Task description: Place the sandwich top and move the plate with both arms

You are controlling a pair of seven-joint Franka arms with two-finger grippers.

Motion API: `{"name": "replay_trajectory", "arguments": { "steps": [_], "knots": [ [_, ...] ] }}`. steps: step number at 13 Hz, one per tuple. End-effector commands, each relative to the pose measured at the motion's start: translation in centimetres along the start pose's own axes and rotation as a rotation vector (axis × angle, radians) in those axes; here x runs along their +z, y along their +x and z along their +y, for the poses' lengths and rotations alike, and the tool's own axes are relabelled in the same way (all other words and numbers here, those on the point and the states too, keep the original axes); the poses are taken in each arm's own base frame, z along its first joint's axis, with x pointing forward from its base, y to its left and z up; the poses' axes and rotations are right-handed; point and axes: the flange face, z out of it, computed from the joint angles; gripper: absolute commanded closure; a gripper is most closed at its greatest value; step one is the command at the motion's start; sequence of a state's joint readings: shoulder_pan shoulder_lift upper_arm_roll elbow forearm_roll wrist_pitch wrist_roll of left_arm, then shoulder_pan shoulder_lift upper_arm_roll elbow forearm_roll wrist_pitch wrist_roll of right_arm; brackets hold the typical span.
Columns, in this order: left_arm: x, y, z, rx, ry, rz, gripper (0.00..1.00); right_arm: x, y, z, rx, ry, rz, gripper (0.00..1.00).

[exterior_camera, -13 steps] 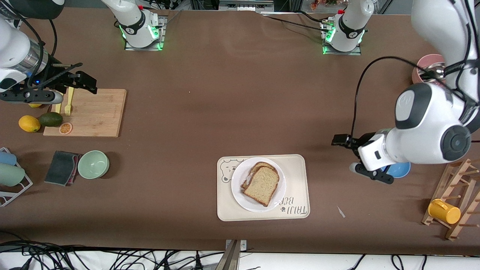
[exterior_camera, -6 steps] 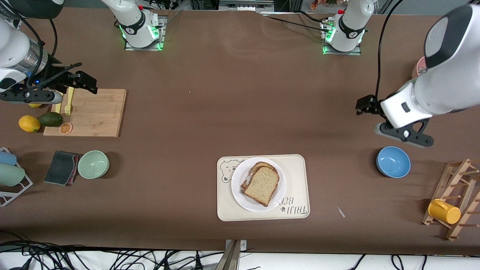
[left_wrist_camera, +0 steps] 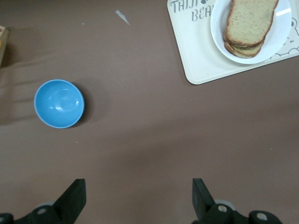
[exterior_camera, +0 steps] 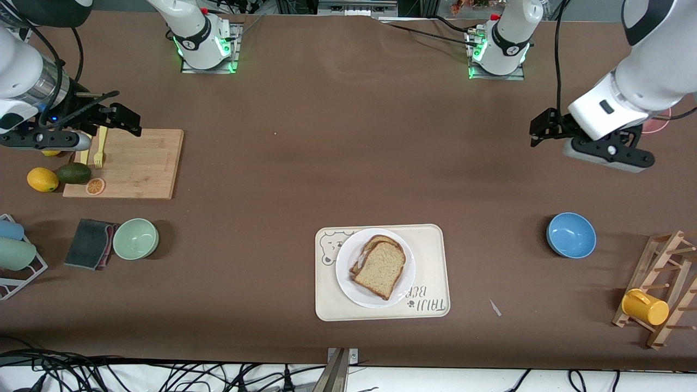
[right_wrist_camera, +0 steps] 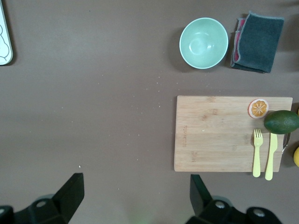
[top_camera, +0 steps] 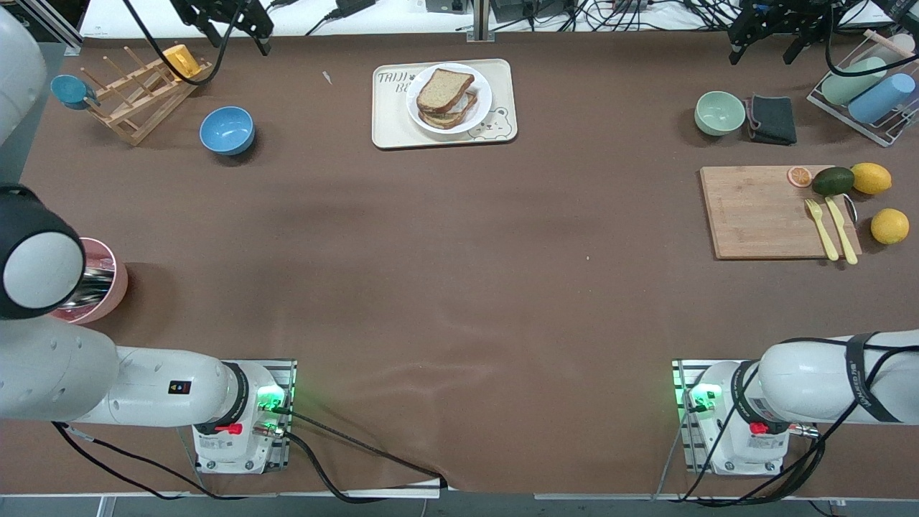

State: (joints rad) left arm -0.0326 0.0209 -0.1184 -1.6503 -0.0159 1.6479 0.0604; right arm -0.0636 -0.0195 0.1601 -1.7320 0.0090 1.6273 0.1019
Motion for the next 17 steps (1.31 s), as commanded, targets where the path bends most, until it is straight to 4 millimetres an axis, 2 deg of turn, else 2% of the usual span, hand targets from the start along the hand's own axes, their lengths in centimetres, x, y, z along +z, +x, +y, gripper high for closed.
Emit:
{"name": "replay_trajectory", "arguments": {
  "steps": [1, 4, 6, 8, 12, 17],
  "knots": [
    [-0.9, -2.0, -3.0, -0.089, 0.013, 0.037, 0.00, -0.5, -0.2, -0.1, 0.009, 0.017, 0.007, 0.00],
    [-0.8, -1.5, -3.3, -0.105, 0.008, 0.033, 0.00, -1.1, -0.1, -0.1, 0.012, 0.018, 0.019, 0.00],
    [-0.8, -1.4, -2.5, -0.091, 0.012, 0.034, 0.00, -1.3, -0.1, -0.1, 0.012, 0.019, 0.023, 0.00],
    [-0.9, -1.4, -2.7, -0.099, 0.021, 0.035, 0.00, -2.6, 0.1, -0.1, 0.011, 0.022, 0.048, 0.00],
    [-0.9, -1.4, -2.9, -0.099, 0.023, 0.029, 0.00, -2.0, 0.3, 0.0, 0.008, 0.022, 0.027, 0.00],
    [-1.0, -1.2, -2.7, -0.098, 0.022, 0.024, 0.00, -2.3, 0.1, 0.7, 0.008, 0.022, 0.031, 0.00]
  ]
}}
